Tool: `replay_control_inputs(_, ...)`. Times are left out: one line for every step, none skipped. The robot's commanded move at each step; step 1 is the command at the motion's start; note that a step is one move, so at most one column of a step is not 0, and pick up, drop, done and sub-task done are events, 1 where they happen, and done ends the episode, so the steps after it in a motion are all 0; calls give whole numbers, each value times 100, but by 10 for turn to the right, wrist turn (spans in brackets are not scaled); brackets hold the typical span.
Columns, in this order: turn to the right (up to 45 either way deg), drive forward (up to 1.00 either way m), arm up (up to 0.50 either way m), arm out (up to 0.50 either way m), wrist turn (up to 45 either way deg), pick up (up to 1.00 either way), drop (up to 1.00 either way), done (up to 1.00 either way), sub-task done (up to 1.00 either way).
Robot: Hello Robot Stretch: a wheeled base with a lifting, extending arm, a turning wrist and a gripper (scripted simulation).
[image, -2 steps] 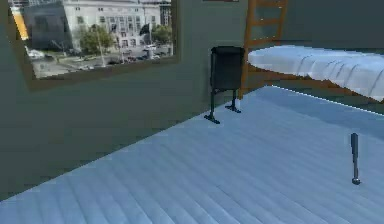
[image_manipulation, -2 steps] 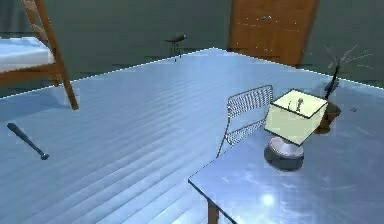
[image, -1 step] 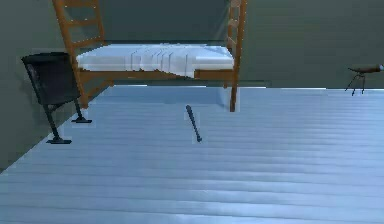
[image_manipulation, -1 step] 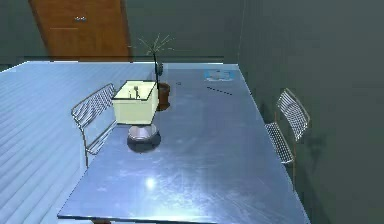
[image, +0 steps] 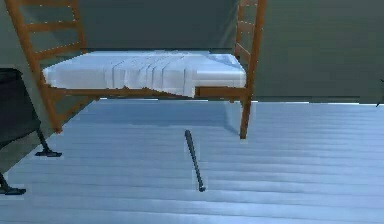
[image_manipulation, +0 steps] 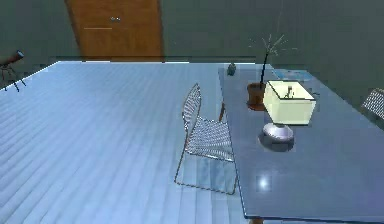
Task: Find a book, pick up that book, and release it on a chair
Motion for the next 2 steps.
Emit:
replay_control_inputs(450,0,0,0,0,0,0,0,0)
replay_control_inputs(30,0,0,0,0,0,0,0,0)
